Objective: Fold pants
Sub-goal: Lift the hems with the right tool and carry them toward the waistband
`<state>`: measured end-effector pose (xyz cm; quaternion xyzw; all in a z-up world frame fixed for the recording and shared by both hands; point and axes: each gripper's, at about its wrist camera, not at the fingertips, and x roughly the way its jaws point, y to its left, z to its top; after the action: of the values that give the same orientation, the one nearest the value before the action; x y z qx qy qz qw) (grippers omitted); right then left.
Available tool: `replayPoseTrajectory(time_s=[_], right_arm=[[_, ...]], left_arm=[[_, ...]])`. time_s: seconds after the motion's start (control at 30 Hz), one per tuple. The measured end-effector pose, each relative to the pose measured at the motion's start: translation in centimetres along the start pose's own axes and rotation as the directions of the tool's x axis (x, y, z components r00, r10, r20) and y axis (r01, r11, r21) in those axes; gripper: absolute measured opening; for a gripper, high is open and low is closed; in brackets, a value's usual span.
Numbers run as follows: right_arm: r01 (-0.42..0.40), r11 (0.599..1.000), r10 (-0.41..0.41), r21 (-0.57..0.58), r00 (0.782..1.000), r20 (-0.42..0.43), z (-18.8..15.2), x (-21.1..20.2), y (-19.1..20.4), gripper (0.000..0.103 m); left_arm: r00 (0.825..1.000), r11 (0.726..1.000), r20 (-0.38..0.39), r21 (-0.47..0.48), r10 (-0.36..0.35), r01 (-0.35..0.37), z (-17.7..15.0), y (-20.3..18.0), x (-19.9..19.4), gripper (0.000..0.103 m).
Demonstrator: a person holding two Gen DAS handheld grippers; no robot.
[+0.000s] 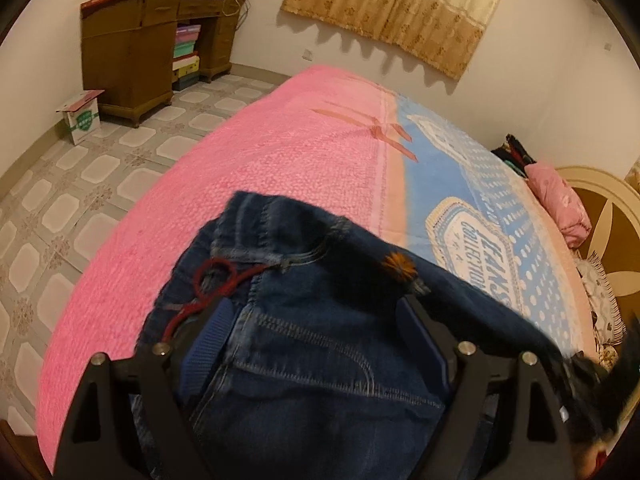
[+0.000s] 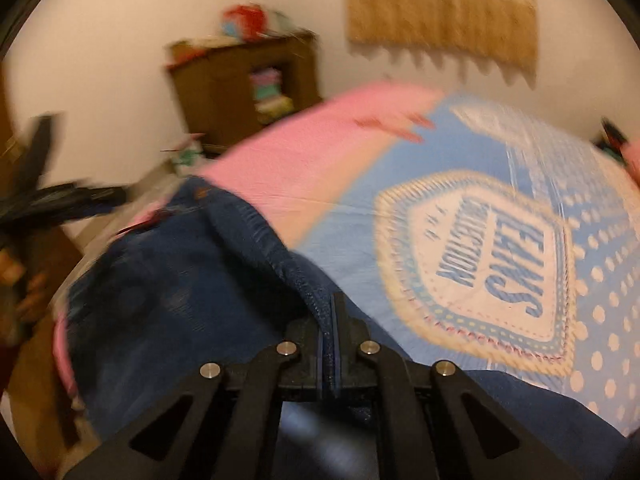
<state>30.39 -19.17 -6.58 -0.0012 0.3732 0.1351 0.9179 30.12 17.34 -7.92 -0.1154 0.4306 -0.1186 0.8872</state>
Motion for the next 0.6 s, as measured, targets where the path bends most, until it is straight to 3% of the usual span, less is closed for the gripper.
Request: replayPoseTrajectory(time_s=[0.13, 0.23, 0.3, 0.4, 0.5, 0.6], right_arm=[[-0.052, 0.988, 0.050, -0.143, 0.999, -0.018, -6.2, -4.6, 7.1, 0.003], [-0.039, 0.972, 0.022, -0.232, 0.997, -0.076, -12.6, -4.7, 11.1, 0.004], [-0.064, 0.988, 0.048, -0.142, 0.993, -0.110, -14.9, -3.5, 10.7, 0.007], [-0.060, 0.998, 0.062, 0.031, 0.994, -0.088, -16.9, -2.3, 9.7, 0.010], [-0.031, 0.998, 0.036, 0.059, 0.996, -0.076, -17.3, -2.1, 10.3, 0.015], [-0.019, 0.995, 0.027, 0.097, 0.997, -0.075, -16.6, -2.6, 10.5, 0.018]], left_arm=[[1.000, 1.000, 0.016, -0.020, 0.014, -0.014, -2.2, 1.7, -2.3, 0.087], [0.999, 0.999, 0.023, -0.037, 0.040, -0.039, -3.7, 3.0, -3.9, 0.087], [0.999, 0.998, 0.018, -0.050, 0.051, -0.050, -4.2, 3.5, -4.5, 0.087], [0.998, 0.996, 0.034, -0.077, 0.058, -0.055, -4.3, 3.9, -5.7, 0.087], [0.993, 0.990, 0.050, -0.090, 0.109, -0.104, -4.5, 3.9, -6.8, 0.087], [0.993, 0.987, 0.060, -0.128, 0.106, -0.097, -6.0, 4.6, -7.5, 0.087]])
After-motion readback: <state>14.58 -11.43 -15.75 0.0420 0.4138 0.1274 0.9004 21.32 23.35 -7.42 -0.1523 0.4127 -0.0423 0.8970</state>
